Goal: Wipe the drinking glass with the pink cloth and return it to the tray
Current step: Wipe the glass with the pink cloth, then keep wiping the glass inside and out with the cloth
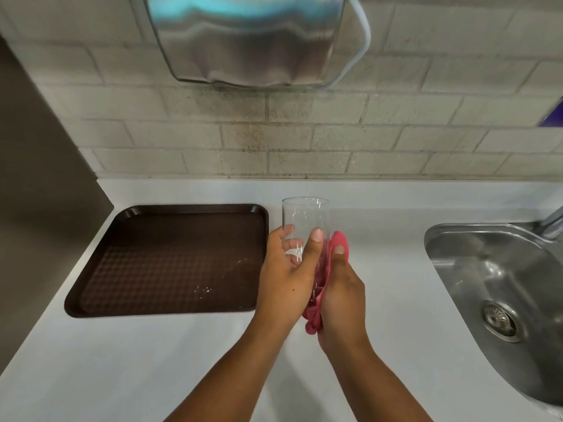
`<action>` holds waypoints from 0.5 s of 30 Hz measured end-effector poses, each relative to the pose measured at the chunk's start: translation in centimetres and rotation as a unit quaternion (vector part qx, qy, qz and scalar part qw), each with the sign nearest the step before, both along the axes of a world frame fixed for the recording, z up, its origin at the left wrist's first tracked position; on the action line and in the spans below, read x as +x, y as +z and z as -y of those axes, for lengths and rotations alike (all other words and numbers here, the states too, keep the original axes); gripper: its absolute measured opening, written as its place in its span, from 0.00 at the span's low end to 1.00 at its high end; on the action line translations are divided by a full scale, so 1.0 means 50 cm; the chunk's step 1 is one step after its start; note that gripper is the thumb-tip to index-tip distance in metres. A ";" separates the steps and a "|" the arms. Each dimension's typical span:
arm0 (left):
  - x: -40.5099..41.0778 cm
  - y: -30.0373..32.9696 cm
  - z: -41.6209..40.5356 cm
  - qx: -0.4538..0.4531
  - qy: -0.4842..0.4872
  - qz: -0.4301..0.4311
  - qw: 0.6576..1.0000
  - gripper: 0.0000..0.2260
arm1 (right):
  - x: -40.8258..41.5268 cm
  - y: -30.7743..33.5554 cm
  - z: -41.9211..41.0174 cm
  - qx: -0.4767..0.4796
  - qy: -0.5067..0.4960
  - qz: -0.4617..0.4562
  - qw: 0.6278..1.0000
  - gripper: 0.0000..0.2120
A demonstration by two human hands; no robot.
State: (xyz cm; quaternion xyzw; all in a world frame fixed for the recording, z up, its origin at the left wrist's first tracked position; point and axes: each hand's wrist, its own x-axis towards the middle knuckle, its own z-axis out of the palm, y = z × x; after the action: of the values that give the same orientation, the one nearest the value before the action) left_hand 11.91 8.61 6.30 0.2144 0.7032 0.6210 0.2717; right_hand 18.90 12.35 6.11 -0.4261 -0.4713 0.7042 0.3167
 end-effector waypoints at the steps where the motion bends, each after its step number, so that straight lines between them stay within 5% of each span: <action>1: -0.002 -0.002 -0.001 -0.005 0.000 -0.006 1.000 0.40 | 0.001 0.001 0.003 -0.035 -0.004 -0.016 0.999 0.23; 4: -0.005 -0.018 -0.003 0.003 -0.003 -0.009 1.000 0.35 | 0.004 -0.010 0.006 -0.181 0.003 -0.068 0.981 0.21; 11: -0.019 -0.043 0.009 0.007 0.016 -0.100 0.995 0.33 | 0.024 0.014 -0.002 -0.310 0.090 -0.086 0.942 0.20; 15: -0.038 -0.049 0.006 0.007 0.017 -0.085 0.996 0.37 | 0.041 0.010 0.021 -0.269 0.072 -0.027 0.960 0.21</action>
State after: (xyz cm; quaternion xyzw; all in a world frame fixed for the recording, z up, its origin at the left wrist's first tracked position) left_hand 9.99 8.31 3.85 0.2564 0.7226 0.6103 0.1993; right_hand 20.97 11.30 6.60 -0.4412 -0.2851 0.8374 0.1515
